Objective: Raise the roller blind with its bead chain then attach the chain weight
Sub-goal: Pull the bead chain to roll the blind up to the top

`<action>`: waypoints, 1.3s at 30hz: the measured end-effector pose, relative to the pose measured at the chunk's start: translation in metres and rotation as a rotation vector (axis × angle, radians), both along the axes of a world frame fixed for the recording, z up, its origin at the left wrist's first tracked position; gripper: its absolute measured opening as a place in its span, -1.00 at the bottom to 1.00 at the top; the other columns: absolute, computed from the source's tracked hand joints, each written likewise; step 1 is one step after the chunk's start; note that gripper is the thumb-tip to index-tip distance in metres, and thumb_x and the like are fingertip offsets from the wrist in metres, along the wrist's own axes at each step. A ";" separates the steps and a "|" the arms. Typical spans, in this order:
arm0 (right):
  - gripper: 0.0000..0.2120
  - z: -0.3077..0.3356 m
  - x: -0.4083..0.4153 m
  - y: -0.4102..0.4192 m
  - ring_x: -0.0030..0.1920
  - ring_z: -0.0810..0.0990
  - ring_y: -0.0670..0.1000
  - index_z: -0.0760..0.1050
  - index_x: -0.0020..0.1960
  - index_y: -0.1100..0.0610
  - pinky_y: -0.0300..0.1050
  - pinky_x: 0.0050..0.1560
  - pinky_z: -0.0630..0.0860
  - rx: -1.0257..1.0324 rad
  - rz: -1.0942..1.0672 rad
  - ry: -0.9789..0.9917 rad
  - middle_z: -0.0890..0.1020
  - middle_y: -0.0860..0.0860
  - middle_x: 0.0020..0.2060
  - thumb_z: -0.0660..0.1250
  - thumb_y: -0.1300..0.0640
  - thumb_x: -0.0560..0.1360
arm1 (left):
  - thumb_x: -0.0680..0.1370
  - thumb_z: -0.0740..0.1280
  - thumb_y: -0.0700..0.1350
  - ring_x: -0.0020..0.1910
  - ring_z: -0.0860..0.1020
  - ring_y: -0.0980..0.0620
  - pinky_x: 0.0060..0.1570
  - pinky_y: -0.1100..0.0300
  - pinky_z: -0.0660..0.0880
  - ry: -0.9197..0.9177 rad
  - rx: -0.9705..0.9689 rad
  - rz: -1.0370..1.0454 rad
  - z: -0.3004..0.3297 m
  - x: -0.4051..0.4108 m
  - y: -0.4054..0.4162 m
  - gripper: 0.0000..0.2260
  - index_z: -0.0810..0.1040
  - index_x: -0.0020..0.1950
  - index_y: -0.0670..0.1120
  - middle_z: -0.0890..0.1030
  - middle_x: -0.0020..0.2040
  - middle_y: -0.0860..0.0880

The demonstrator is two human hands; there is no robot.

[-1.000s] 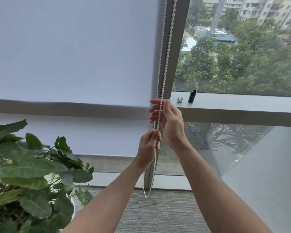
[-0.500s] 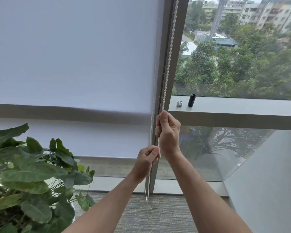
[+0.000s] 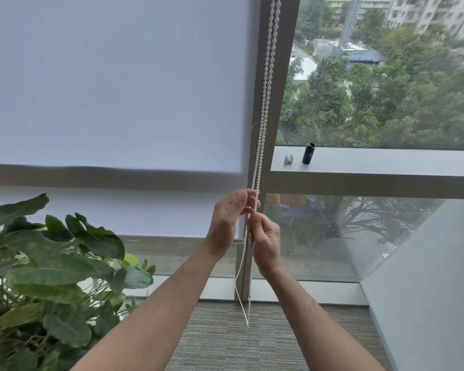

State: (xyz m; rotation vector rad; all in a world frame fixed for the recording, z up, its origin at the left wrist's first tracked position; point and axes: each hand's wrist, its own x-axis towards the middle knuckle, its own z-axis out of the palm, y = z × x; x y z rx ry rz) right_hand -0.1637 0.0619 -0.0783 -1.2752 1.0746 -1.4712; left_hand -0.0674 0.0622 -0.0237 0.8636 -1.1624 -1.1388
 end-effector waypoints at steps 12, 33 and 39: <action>-0.61 -0.019 0.000 0.018 -0.47 0.29 -0.13 0.43 -0.39 -0.04 -0.16 -0.43 0.24 0.097 0.211 -0.024 0.39 -0.16 -0.51 0.15 -0.03 0.60 | 0.62 0.17 -0.03 -0.58 0.19 0.15 -0.57 0.29 0.15 0.082 -0.010 0.012 0.006 -0.021 0.006 -0.68 0.49 -0.32 -0.03 0.28 -0.55 0.11; -0.57 0.139 0.014 -0.011 -0.51 0.23 -0.10 0.41 -0.39 -0.02 -0.21 -0.49 0.17 -0.262 0.045 -0.145 0.30 -0.12 -0.54 0.13 -0.03 0.64 | 0.58 0.20 -0.12 -0.52 0.21 0.08 -0.48 0.14 0.12 -0.028 0.146 0.053 -0.052 -0.028 0.027 -0.71 0.52 -0.33 0.00 0.27 -0.54 0.02; -0.55 0.113 0.009 -0.016 -0.49 0.24 -0.04 0.29 -0.40 0.03 -0.11 -0.42 0.17 -0.288 -0.036 -0.040 0.32 -0.14 -0.53 0.13 -0.09 0.64 | 0.62 0.20 -0.05 -0.46 0.19 -0.02 -0.44 0.04 0.12 -0.219 0.119 -0.019 -0.062 -0.021 0.025 -0.68 0.52 -0.33 0.03 0.25 -0.46 -0.11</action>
